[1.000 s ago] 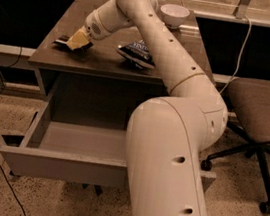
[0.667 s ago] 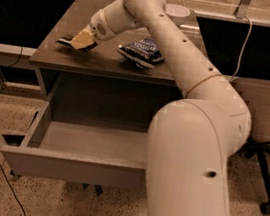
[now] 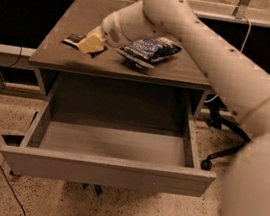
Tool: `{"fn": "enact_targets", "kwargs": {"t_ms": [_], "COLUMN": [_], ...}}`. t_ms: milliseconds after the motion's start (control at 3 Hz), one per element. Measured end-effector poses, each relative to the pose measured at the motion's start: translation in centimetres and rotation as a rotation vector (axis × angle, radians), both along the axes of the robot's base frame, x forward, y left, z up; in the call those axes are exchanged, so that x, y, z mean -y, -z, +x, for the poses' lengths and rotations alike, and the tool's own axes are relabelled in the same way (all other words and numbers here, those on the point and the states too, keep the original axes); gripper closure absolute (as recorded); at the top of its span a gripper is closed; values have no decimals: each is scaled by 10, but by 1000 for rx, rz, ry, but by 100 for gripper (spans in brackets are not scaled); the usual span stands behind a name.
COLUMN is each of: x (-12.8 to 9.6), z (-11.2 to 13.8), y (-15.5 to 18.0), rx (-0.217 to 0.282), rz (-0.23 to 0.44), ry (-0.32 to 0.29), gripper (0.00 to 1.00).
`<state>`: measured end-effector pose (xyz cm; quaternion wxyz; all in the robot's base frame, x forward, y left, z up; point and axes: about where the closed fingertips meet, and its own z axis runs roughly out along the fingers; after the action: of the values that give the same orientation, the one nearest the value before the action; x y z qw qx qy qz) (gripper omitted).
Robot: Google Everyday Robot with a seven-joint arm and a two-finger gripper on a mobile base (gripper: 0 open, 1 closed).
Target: Place rxbar chocolate into top drawer
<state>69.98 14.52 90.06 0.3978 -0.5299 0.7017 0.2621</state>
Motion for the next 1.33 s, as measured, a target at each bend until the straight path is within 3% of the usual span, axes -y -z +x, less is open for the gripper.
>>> {"fn": "enact_targets", "kwargs": {"t_ms": [333, 667, 1000, 1333], "x": [30, 65, 80, 80], "z": [-55, -108, -129, -128], "y": [-18, 8, 47, 51], "rx": [35, -19, -79, -82], "rz": [42, 28, -15, -21], "ry": [24, 62, 69, 74], "gripper": [100, 100, 100, 100]}}
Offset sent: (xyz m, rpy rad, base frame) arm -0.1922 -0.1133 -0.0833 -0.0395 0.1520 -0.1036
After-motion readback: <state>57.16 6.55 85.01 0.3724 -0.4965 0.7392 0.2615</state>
